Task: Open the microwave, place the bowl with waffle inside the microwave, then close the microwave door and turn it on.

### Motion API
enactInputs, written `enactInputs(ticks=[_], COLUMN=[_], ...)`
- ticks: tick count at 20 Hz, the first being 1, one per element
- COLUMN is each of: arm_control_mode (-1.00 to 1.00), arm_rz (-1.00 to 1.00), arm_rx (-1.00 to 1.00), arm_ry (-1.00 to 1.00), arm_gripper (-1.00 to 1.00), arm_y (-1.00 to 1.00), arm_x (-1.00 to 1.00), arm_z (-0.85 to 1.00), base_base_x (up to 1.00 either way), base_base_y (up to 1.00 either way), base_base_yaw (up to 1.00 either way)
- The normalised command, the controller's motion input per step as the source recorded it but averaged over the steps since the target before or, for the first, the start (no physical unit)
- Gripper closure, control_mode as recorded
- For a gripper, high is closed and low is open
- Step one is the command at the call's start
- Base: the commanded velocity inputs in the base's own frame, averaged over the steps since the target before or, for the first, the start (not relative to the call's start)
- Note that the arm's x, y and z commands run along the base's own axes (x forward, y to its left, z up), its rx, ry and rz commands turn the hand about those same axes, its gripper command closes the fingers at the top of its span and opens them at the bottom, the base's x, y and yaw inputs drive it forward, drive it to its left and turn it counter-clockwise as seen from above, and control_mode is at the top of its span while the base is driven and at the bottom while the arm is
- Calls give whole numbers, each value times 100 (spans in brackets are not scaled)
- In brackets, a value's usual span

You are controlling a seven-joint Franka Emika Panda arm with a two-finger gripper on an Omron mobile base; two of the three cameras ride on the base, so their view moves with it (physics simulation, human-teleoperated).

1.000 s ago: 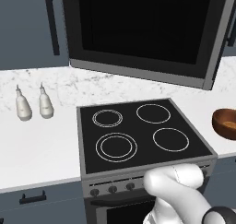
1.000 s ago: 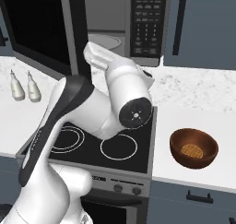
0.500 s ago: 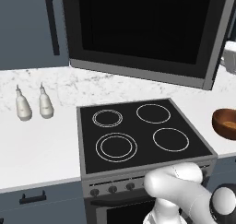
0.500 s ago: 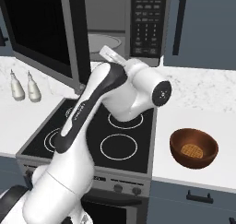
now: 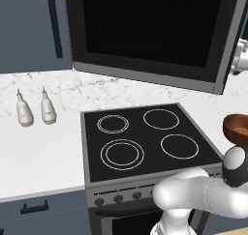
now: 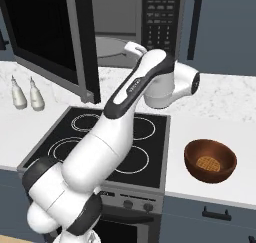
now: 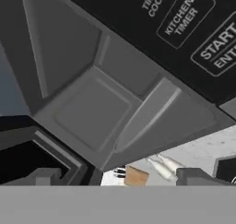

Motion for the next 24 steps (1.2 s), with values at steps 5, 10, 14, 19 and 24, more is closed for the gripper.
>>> enactInputs(ticks=[5, 10, 14, 19, 24], arm_control_mode=[-100, -100, -100, -100, -100], arm_rz=[25, 5, 0, 0, 0], arm_rx=[6, 0, -1, -1, -1], arm_ry=[5, 0, 0, 0, 0], arm_gripper=[-100, -100, -100, -100, -100], arm_y=[16, 62, 92, 100, 93], arm_x=[6, -84, -82, -74, -89], arm_z=[0, 2, 0, 0, 0], base_base_x=[0, 0, 0, 0, 0], base_base_y=[0, 0, 0, 0, 0], base_base_yaw=[0, 0, 0, 0, 0])
